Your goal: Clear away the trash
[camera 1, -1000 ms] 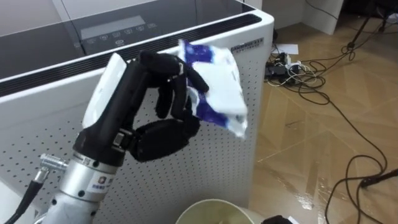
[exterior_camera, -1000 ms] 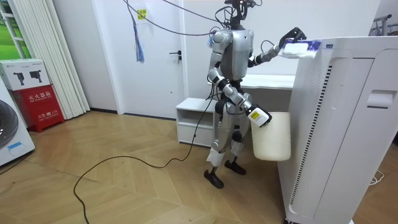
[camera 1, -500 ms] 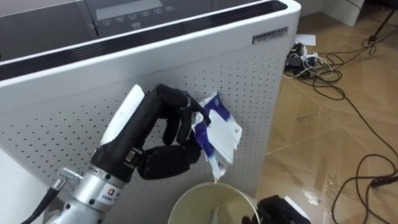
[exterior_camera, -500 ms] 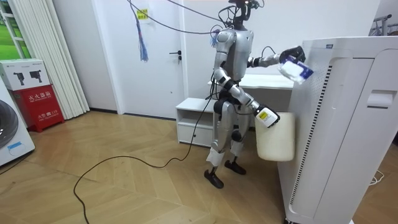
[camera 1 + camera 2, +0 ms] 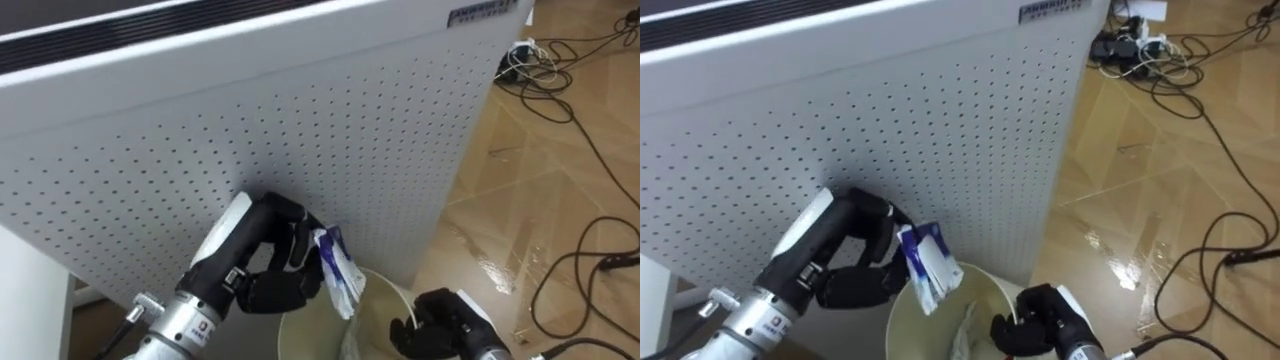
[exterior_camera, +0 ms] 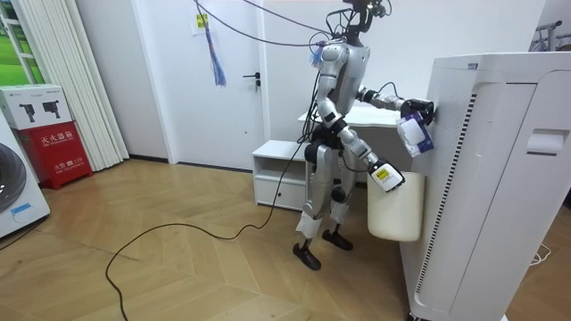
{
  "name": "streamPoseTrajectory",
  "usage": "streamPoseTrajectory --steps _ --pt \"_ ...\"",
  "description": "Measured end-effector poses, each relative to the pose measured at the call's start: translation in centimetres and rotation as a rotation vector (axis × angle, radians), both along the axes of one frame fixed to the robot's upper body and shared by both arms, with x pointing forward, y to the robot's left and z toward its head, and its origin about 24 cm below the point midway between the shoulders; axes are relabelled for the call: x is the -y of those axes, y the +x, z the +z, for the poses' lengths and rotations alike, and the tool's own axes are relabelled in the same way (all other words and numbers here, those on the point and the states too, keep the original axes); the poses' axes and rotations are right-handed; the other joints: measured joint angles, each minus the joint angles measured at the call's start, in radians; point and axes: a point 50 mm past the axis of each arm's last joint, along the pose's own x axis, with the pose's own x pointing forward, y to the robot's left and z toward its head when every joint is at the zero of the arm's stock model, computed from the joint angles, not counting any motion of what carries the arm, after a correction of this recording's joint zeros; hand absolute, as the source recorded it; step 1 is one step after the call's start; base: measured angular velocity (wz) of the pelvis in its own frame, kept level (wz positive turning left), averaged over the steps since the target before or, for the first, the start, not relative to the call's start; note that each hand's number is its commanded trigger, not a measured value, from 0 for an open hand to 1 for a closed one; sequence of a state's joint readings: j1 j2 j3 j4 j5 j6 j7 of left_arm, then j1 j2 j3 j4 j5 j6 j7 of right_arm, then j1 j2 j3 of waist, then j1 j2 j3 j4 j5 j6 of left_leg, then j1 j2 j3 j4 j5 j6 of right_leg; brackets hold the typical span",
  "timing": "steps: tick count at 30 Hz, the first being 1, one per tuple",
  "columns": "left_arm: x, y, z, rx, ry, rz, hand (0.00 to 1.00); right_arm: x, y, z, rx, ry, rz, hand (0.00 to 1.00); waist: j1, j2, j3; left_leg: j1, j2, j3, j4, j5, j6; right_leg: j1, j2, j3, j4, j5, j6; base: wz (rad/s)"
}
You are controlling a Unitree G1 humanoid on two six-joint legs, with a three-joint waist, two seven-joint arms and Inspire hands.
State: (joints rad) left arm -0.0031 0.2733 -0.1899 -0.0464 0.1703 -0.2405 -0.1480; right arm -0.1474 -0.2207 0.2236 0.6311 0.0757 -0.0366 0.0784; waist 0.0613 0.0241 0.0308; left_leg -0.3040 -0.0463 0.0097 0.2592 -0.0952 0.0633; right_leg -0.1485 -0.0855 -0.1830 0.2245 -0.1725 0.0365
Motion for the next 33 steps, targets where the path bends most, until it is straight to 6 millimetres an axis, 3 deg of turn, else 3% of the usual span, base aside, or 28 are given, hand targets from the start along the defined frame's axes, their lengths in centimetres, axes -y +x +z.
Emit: streamPoseTrajectory --steps 7,8,9,10,11,22,33 --pt "-0.1 0.5 -3.1 -0.129 0.041 0.014 0.97 0.0 0.6 0.2 0.006 -0.006 -0.013 1.00 -0.002 -0.007 0.0046 -0.046 0.000 0.003 0.014 0.004 0.005 -0.047 -0.004 -0.006 0.022 0.000 0.000 0.00" --pt "-0.2 0.5 -3.3 -0.142 0.045 0.014 0.70 -0.1 0.6 0.1 0.006 -0.006 -0.013 1.00 -0.002 -0.008 0.0049 -0.050 0.000 0.002 0.015 0.004 0.005 -0.050 -0.004 -0.006 0.022 0.000 0.000 0.00" --pt "-0.2 0.4 -3.7 -0.166 0.051 0.012 0.55 0.0 0.6 0.1 0.005 -0.008 -0.016 1.00 -0.002 -0.008 0.0054 -0.056 0.000 0.001 0.016 0.004 0.005 -0.056 -0.004 -0.007 0.023 0.000 0.000 0.00" --pt "-0.2 0.4 -4.0 -0.181 0.052 0.010 0.05 0.0 0.6 0.1 0.006 -0.011 -0.023 1.00 -0.002 -0.008 0.0054 -0.063 0.000 -0.003 0.017 0.005 0.005 -0.065 -0.004 -0.007 0.027 0.000 0.000 0.00" --pt "-0.2 0.4 -4.0 -0.186 0.052 0.007 0.00 0.0 0.6 0.1 0.006 -0.012 -0.024 1.00 -0.002 -0.008 0.0054 -0.066 -0.001 -0.004 0.017 0.005 0.005 -0.068 -0.004 -0.007 0.028 0.000 0.000 0.00" --pt "1.4 -0.1 -4.6 -0.234 0.065 -0.101 0.00 0.2 0.3 -0.7 -0.032 -0.022 -0.044 1.00 -0.002 -0.009 0.0055 -0.074 -0.001 -0.003 0.013 0.006 0.005 -0.081 -0.005 -0.006 0.031 0.000 0.000 0.00" --pt "1.8 -0.3 -5.0 -0.261 0.075 -0.140 0.00 0.5 0.2 -1.0 -0.041 -0.030 -0.053 1.00 -0.003 -0.008 0.0053 -0.071 0.001 0.001 0.014 0.006 0.004 -0.081 -0.004 -0.003 0.035 0.000 0.000 0.00"
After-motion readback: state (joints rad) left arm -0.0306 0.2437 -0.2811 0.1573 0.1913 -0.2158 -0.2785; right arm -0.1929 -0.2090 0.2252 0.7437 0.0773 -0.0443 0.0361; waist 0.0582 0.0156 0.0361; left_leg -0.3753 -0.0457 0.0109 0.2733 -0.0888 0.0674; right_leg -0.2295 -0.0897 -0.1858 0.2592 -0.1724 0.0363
